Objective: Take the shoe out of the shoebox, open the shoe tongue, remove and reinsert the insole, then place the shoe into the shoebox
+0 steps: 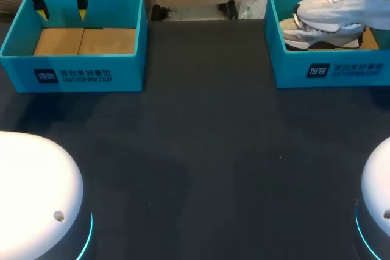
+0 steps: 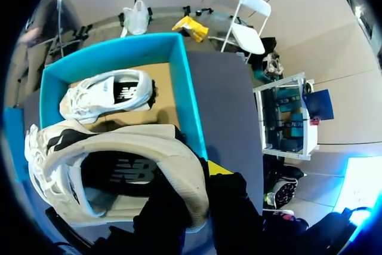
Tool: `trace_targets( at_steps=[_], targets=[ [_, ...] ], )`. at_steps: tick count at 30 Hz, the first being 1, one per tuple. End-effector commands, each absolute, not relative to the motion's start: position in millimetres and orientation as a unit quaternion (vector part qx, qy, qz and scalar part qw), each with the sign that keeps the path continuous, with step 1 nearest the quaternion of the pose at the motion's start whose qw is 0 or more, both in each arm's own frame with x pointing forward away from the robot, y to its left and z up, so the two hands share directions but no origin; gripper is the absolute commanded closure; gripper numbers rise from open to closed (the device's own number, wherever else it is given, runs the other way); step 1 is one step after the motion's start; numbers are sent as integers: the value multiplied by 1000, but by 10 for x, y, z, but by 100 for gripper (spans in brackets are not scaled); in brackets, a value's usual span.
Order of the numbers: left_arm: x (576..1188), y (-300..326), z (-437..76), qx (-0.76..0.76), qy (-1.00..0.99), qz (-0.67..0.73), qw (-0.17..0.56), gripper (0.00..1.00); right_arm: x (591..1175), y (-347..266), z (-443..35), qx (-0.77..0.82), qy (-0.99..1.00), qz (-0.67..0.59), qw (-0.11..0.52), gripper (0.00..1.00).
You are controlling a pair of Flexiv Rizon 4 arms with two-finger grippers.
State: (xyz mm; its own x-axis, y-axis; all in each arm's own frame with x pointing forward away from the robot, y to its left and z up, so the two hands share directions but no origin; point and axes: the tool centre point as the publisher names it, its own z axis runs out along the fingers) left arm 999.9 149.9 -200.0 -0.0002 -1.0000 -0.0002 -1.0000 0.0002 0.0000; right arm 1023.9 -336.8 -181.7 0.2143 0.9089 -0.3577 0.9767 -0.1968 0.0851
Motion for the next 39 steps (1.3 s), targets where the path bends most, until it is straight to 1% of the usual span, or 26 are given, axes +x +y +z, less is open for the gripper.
trace_targets(
  at_steps=[1,19,21,23,31,39],
  targets=[
    [10000,1499,-2000,-707,707,0,0,0,10184,-3323,-1710,767,613,-118,153,100],
    [10000,1499,-2000,-707,707,0,0,0,10184,-3323,-1710,767,613,-118,153,100],
    [10000,1499,-2000,-707,707,0,0,0,10113,-3272,-1666,773,607,-110,146,100],
    [10000,1499,-2000,-707,707,0,0,0,10033,-3192,-1628,778,604,-103,138,100],
    [10000,1499,-2000,-707,707,0,0,0,9660,-2721,-1501,777,600,-111,155,100],
    [10000,1499,-2000,-707,707,0,0,0,9266,-2132,-1501,769,610,-108,156,100]
  ],
)
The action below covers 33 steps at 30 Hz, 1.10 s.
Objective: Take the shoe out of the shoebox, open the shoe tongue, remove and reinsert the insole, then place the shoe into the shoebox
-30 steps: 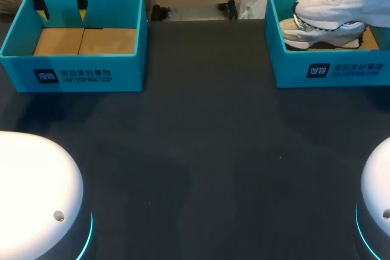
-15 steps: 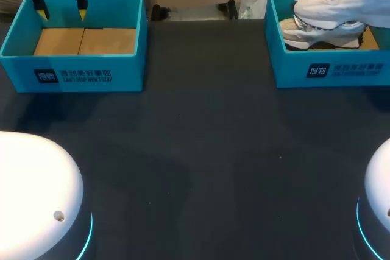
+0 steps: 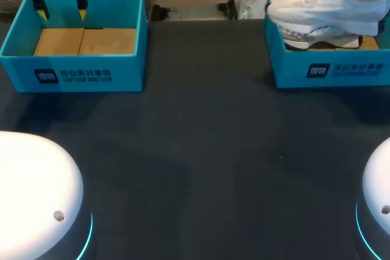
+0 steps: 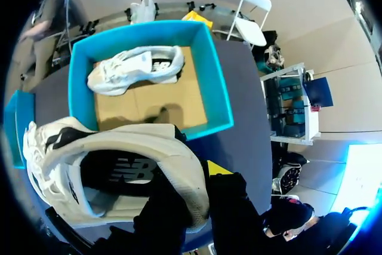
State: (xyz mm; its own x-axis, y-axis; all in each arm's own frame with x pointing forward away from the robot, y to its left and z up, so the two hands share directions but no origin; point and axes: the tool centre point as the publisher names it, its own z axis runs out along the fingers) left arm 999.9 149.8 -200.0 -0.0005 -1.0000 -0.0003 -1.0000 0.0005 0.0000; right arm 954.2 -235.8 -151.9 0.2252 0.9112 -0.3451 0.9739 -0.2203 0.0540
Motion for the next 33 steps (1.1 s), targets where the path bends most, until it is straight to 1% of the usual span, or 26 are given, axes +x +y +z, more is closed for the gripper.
trace_targets(
  at_steps=[1,7,23,33],
  targets=[
    [10000,1499,-2000,-707,707,0,0,0,9239,-2094,-1499,769,610,-107,156,100],
    [10000,1499,-2000,-707,707,0,0,0,8922,-1666,-1482,763,615,-111,165,100],
    [10000,1499,-2000,-707,707,0,0,0,8099,-756,-1472,739,641,-111,178,100],
    [10000,1499,-2000,-707,707,0,0,0,7561,-305,-1516,742,641,-105,167,100]
  ],
)
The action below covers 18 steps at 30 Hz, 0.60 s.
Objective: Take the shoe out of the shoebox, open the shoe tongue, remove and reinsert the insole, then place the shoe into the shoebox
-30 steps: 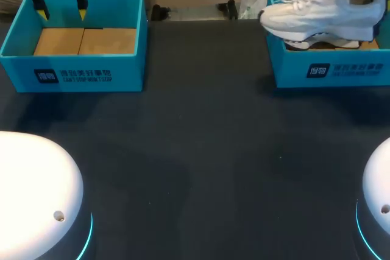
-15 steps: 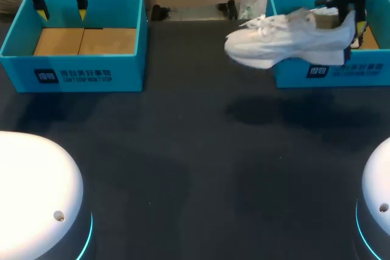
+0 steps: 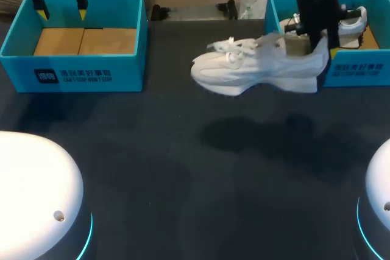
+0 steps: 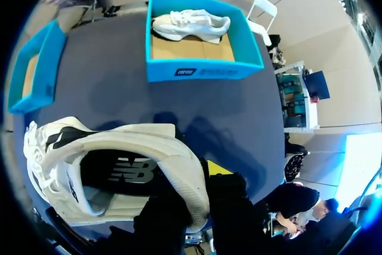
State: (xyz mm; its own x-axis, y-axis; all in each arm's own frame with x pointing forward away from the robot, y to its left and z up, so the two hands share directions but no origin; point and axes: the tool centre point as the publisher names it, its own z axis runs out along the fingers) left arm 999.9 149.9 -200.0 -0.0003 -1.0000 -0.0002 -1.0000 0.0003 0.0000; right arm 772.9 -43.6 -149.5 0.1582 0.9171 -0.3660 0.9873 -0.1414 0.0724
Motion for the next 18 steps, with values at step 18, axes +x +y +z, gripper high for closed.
trace_targets(
  at_steps=[18],
  targets=[
    [10000,1499,-2000,-707,707,0,0,0,6951,493,-1862,725,666,-111,136,100]
  ],
)
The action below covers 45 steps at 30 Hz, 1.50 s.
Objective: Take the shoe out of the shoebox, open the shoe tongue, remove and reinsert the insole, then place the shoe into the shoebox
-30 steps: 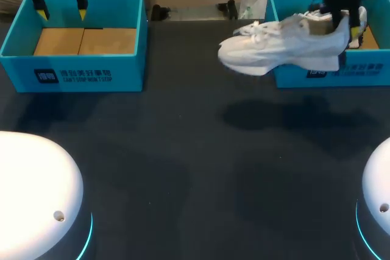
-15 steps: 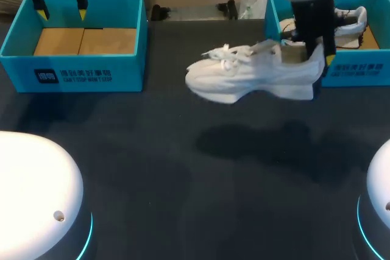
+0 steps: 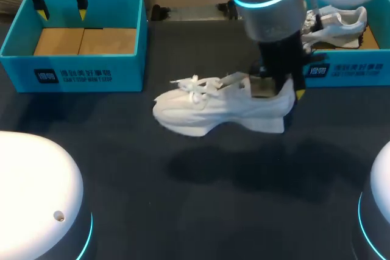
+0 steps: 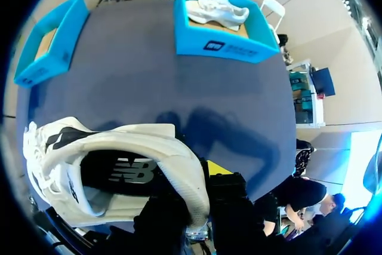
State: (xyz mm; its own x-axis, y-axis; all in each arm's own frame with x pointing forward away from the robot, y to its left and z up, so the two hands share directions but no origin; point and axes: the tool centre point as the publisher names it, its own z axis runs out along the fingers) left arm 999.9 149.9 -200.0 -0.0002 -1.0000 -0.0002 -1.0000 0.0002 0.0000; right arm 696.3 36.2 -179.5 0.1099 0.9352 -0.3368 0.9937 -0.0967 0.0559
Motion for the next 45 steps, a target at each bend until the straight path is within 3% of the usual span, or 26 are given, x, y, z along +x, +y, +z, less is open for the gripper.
trace_targets(
  at_steps=[1,24,45],
  targets=[
    [10000,1499,-2000,-707,707,0,0,0,6951,493,-1862,725,666,-111,136,100],
    [10000,1499,-2000,-707,707,0,0,0,6951,493,-1862,725,666,-111,136,100],
    [10000,1499,-2000,-707,707,0,0,0,7077,587,-2980,694,704,-85,123,100]
  ],
)
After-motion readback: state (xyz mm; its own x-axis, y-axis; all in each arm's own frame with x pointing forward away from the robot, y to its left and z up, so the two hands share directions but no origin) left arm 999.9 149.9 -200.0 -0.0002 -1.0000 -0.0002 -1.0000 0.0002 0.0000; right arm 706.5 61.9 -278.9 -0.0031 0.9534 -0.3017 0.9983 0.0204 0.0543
